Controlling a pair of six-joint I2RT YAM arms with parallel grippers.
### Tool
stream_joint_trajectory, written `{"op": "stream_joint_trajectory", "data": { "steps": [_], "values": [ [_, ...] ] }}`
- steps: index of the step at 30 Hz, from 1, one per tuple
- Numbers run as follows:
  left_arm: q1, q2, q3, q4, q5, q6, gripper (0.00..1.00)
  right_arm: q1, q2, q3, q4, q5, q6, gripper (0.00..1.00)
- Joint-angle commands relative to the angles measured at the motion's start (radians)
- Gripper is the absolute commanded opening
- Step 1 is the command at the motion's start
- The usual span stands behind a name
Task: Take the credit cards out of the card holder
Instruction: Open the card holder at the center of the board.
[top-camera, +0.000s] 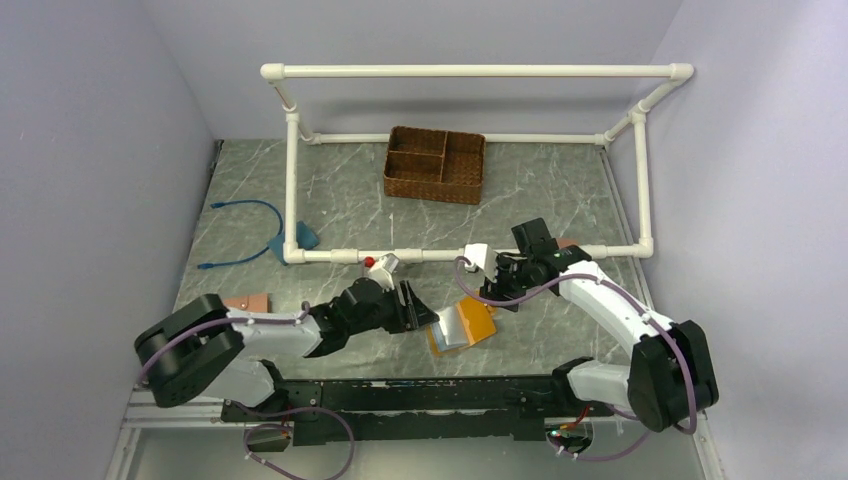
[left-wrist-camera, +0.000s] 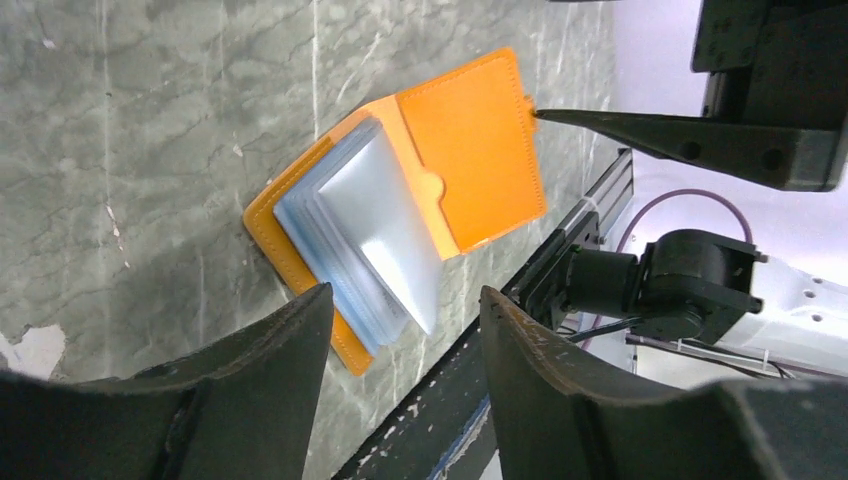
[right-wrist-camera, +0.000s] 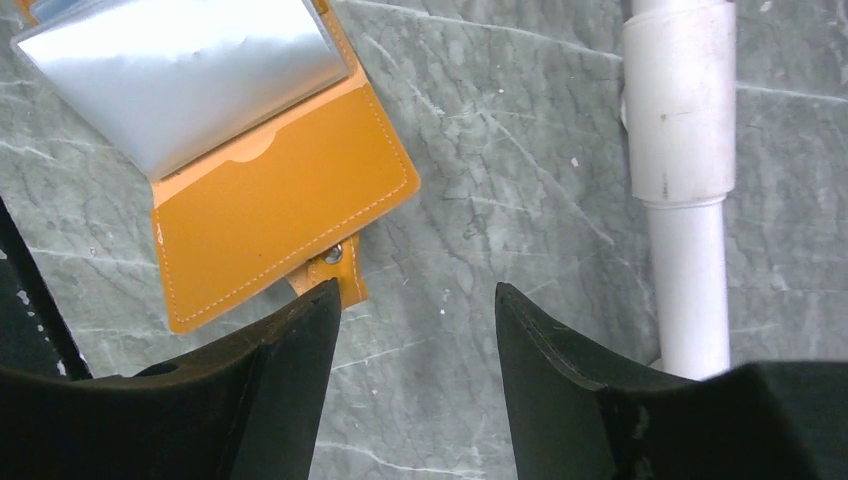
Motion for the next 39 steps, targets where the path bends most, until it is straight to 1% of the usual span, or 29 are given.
{"op": "stream_joint_trajectory", "data": {
  "steps": [1, 4, 6, 9, 11, 18, 21, 24, 29, 34, 35, 37, 39],
  "values": [
    [-0.004, -0.106, 0.018, -0.109, -0.043, 0.044, 0.59, -0.006, -0.027, 0.037, 0.007, -0.03, 0.013, 0.61],
    [-0.004, -0.126, 0.039, -0.148, -0.042, 0.045, 0.54, -0.006, -0.036, 0.039, 0.013, -0.031, 0.024, 0.6],
    [-0.004, -0.112, 0.059, -0.158, -0.029, 0.039, 0.5, -0.006, -0.048, 0.037, 0.022, -0.029, 0.033, 0.6],
    [-0.007, -0.058, 0.085, -0.141, 0.01, 0.022, 0.43, -0.007, -0.052, 0.035, 0.036, -0.022, 0.048, 0.59],
    [-0.009, -0.002, 0.101, -0.106, 0.038, 0.011, 0.41, -0.006, -0.044, 0.034, 0.052, -0.01, 0.066, 0.57],
    [-0.034, 0.125, 0.157, 0.007, 0.094, 0.013, 0.41, -0.006, 0.043, 0.045, 0.065, 0.08, 0.109, 0.44],
    [-0.043, 0.161, 0.197, 0.009, 0.102, 0.031, 0.41, -0.006, 0.075, 0.056, 0.052, 0.092, 0.12, 0.39],
    [-0.049, 0.218, 0.248, -0.005, 0.11, 0.049, 0.4, -0.007, 0.083, 0.063, 0.048, 0.091, 0.129, 0.37],
    [-0.059, 0.301, 0.339, -0.035, 0.132, 0.065, 0.4, -0.035, 0.029, 0.077, 0.051, 0.011, 0.161, 0.38],
    [-0.061, 0.4, 0.433, -0.051, 0.164, 0.076, 0.4, -0.121, -0.064, 0.11, 0.04, -0.103, 0.216, 0.39],
    [-0.061, 0.419, 0.45, -0.057, 0.168, 0.074, 0.4, -0.145, -0.084, 0.119, 0.017, -0.138, 0.209, 0.39],
    [-0.061, 0.458, 0.48, -0.074, 0.164, 0.064, 0.4, -0.166, -0.118, 0.137, -0.061, -0.254, 0.132, 0.38],
    [-0.061, 0.495, 0.5, -0.091, 0.152, 0.054, 0.39, -0.167, -0.137, 0.135, -0.141, -0.374, 0.028, 0.34]
  ]
}}
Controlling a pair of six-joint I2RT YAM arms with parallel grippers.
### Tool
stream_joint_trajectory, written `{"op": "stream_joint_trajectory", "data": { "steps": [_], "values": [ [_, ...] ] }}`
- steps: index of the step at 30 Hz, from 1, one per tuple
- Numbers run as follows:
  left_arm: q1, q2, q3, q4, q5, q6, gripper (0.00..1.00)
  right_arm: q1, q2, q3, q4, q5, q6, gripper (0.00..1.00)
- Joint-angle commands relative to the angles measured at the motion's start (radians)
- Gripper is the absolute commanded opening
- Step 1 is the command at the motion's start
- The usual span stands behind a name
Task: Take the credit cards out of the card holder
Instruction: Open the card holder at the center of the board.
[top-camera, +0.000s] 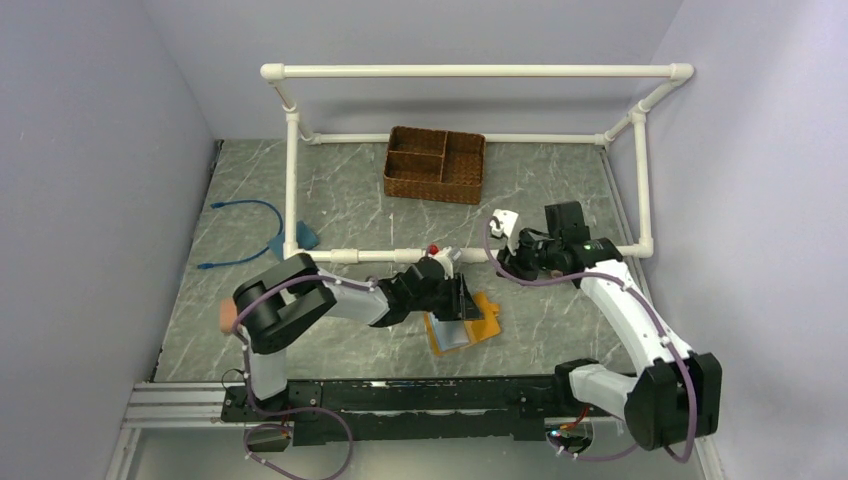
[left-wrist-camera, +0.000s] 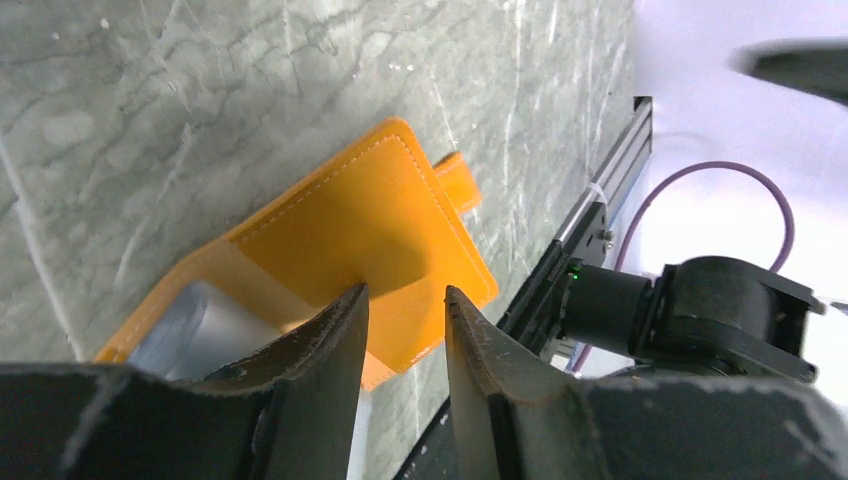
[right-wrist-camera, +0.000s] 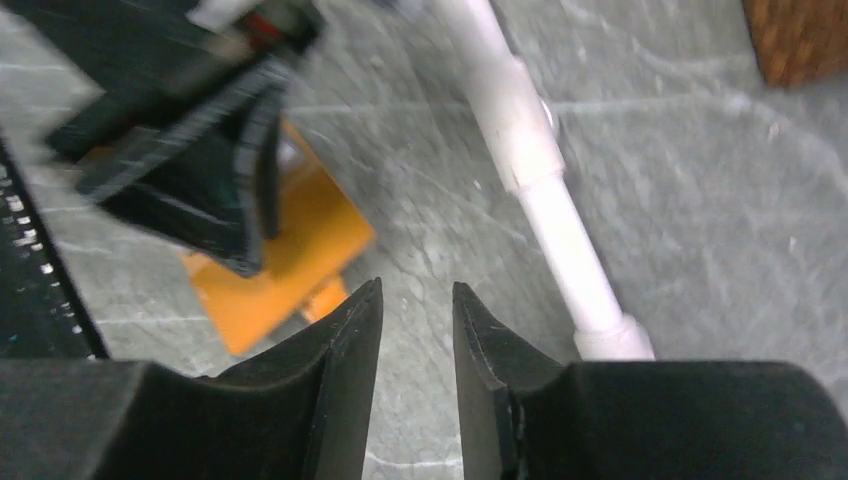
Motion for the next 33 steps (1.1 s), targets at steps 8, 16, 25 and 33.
{"op": "stream_joint_trajectory", "data": {
  "steps": [8, 16, 25, 33],
  "values": [
    [-0.005, 0.046, 0.045, -0.023, -0.068, -0.035, 0.28, 0.07, 0.037, -0.005, -0.196, -0.228, -0.293, 0.02],
    [-0.006, -0.041, 0.011, -0.037, -0.073, -0.03, 0.28, 0.114, 0.188, -0.039, -0.006, -0.005, -0.099, 0.01],
    [-0.018, -0.175, -0.09, -0.047, -0.087, -0.025, 0.3, 0.204, 0.381, 0.024, 0.011, 0.152, 0.016, 0.0],
    [-0.023, -0.442, -0.274, -0.156, -0.19, -0.03, 0.42, 0.209, 0.404, 0.041, -0.011, 0.12, 0.028, 0.0]
  ]
}}
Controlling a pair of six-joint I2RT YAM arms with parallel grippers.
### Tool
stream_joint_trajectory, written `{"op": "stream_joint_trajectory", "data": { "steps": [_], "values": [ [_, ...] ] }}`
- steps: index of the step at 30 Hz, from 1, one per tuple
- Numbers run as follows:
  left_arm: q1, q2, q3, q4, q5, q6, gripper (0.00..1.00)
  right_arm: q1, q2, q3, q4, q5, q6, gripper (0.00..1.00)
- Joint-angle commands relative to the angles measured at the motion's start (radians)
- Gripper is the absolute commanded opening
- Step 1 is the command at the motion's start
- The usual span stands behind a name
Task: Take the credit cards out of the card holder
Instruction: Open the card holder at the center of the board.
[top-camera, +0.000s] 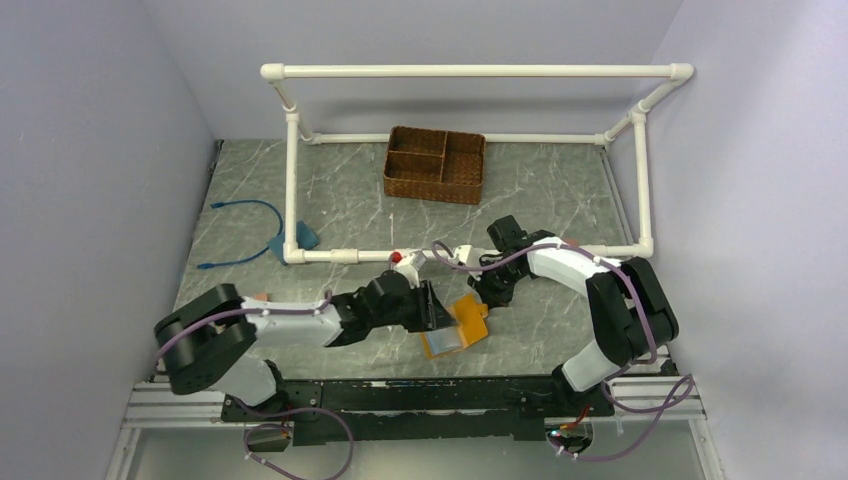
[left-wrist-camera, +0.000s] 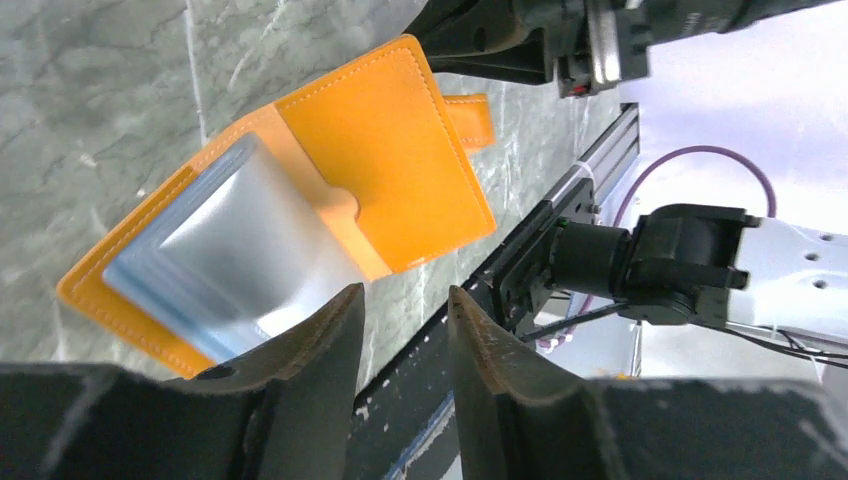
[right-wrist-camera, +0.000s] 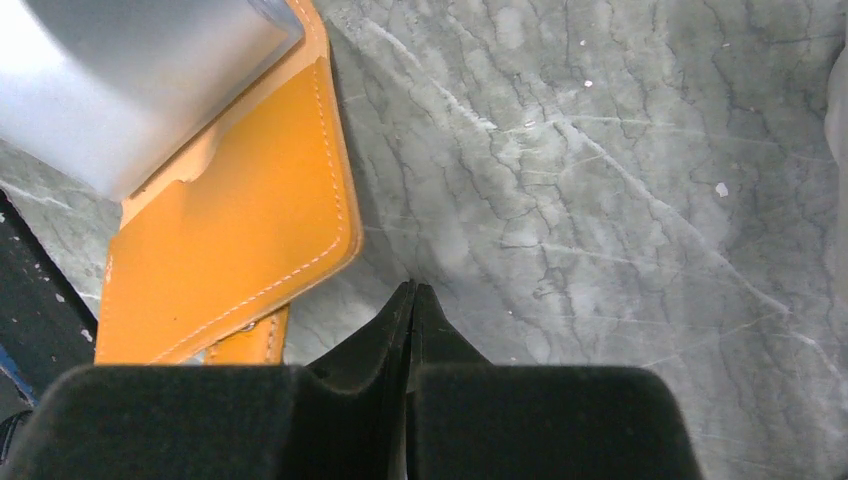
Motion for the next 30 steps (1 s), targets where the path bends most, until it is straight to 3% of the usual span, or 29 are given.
{"op": "stream_joint_trajectory", "data": {
  "steps": [1, 11, 18, 30],
  "values": [
    [-0.004, -0.136, -0.067, -0.053, -0.086, 0.001, 0.44, 0.01, -0.007, 0.04, 0.001, -0.011, 0.023, 0.0],
    [-0.003, -0.318, -0.11, -0.159, -0.169, 0.013, 0.63, 0.033, -0.022, 0.048, -0.001, -0.03, 0.035, 0.0],
    [-0.003, -0.304, -0.167, -0.093, -0.148, -0.089, 0.61, 0.033, -0.032, 0.049, 0.001, -0.032, 0.041, 0.0],
    [-0.003, -0.089, -0.103, 0.035, -0.049, -0.155, 0.54, 0.033, -0.037, 0.046, -0.001, -0.032, 0.039, 0.0]
  ]
}}
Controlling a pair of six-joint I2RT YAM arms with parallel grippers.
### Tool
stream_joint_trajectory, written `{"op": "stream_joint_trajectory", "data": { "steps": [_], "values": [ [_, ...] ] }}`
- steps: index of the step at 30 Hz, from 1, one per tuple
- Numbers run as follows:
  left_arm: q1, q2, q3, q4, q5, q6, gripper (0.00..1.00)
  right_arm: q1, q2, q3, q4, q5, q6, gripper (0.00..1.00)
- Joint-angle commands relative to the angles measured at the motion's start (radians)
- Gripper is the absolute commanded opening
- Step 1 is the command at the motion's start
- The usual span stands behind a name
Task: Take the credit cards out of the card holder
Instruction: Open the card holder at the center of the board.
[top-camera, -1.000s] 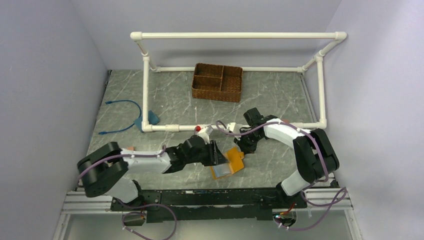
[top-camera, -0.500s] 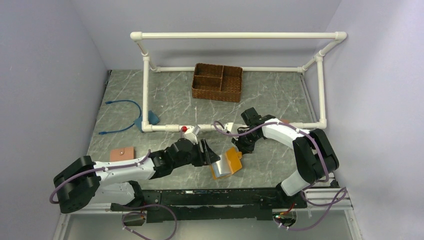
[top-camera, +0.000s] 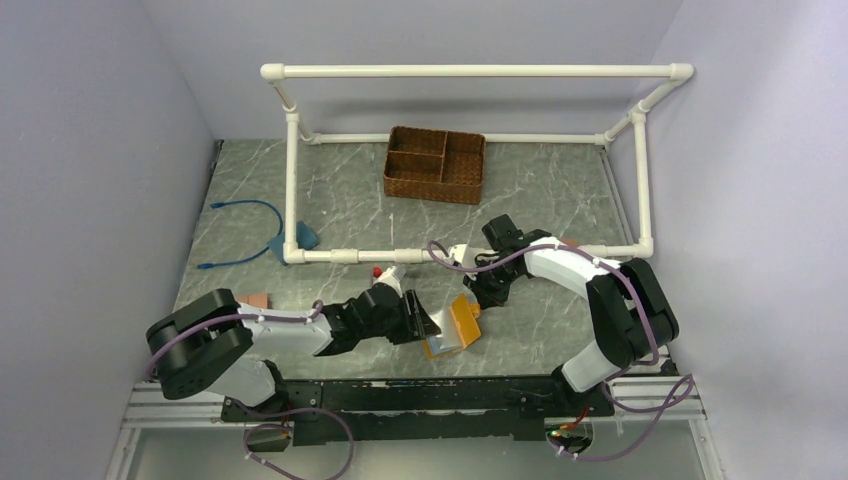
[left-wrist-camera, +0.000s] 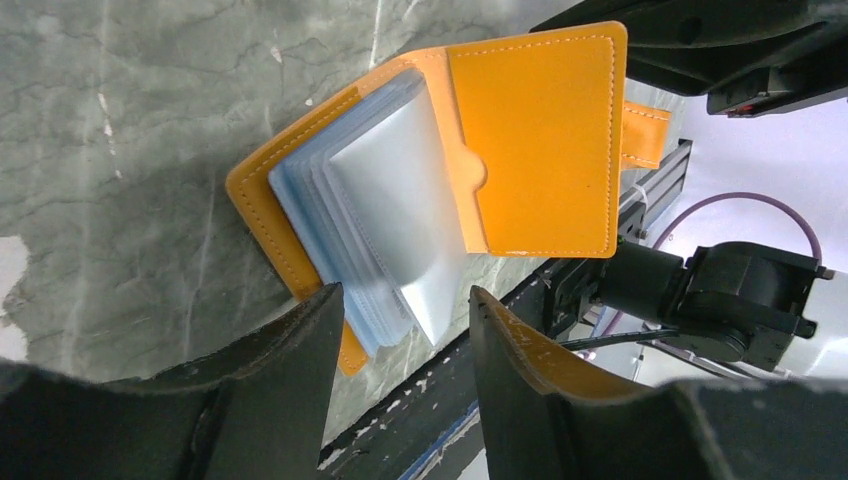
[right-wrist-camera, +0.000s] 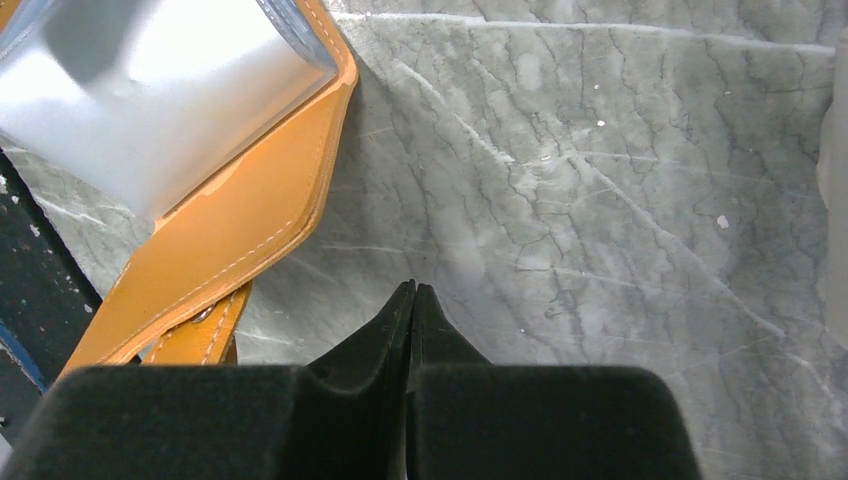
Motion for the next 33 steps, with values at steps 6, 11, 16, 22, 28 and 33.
{"op": "stream_joint_trajectory", "data": {
  "steps": [6, 11, 16, 22, 28, 33],
  "values": [
    [-0.003, -0.042, 0.048, 0.02, 0.013, -0.01, 0.54, 0.002, -0.033, 0.029, 0.001, -0.023, 0.005, 0.0],
    [-0.004, -0.047, 0.064, -0.006, 0.021, -0.007, 0.54, 0.003, -0.032, 0.029, 0.002, -0.022, 0.004, 0.0],
    [-0.004, -0.007, 0.073, 0.022, 0.049, -0.023, 0.52, 0.003, -0.028, 0.029, 0.003, -0.019, 0.006, 0.0],
    [-0.004, 0.033, 0.098, -0.008, 0.068, -0.027, 0.51, 0.003, -0.029, 0.029, 0.003, -0.019, 0.007, 0.0],
    [-0.004, 0.044, 0.124, -0.065, 0.073, -0.022, 0.52, 0.005, -0.026, 0.029, 0.002, -0.019, 0.005, 0.0],
    [-0.004, 0.056, 0.131, -0.069, 0.083, -0.026, 0.52, 0.017, -0.016, 0.033, 0.002, -0.012, 0.0, 0.0]
  ]
}}
